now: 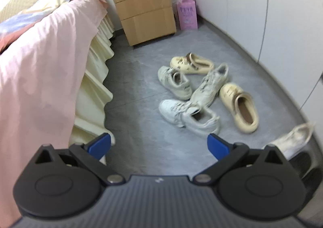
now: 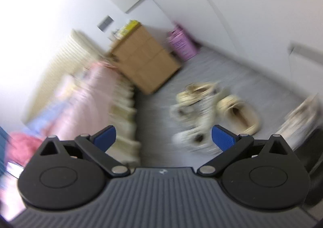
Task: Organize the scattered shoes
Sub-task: 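Move the left tool to the second white sneaker while the right tool withdraws, then close the left tool on the collar of the second white sneaker, then lift the second white sneaker with the left tool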
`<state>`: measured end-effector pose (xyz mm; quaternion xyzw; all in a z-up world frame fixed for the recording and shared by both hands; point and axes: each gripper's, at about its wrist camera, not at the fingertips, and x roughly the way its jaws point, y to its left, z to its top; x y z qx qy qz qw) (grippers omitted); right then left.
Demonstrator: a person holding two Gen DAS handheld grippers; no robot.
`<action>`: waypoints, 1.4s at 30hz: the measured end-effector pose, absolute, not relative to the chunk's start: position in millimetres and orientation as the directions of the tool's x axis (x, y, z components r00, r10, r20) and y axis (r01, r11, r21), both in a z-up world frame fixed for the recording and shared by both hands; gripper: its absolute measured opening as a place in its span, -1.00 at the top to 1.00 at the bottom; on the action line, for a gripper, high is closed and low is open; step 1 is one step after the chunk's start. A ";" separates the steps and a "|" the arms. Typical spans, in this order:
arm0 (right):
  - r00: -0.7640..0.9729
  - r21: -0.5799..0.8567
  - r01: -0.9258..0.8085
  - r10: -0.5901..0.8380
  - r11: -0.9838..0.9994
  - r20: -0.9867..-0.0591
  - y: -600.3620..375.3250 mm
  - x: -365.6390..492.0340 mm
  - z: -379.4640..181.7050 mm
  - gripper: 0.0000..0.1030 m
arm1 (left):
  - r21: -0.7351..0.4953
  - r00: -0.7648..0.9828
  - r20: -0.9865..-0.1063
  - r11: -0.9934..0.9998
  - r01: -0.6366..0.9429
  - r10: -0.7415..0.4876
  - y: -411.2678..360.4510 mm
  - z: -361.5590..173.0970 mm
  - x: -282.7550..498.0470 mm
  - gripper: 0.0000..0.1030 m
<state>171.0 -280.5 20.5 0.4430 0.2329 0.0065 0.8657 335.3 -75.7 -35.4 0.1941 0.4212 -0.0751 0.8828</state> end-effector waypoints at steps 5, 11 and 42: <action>0.897 0.752 0.139 0.241 0.645 -0.372 -265.2 169.0 33.1 -1.00 | 0.368 0.655 -0.756 0.830 0.419 0.005 -105.9 -105.9 385.8 -0.99; 0.840 0.813 0.218 0.321 0.540 -0.438 -283.2 180.7 6.9 -1.00 | 0.455 0.671 -0.739 0.691 0.561 -0.058 -144.4 -197.4 451.4 -0.97; 0.758 0.804 0.428 0.320 0.413 -0.568 -329.0 395.1 -77.4 -1.00 | 0.401 0.424 -0.900 0.570 0.718 0.099 -205.2 -373.3 598.9 0.17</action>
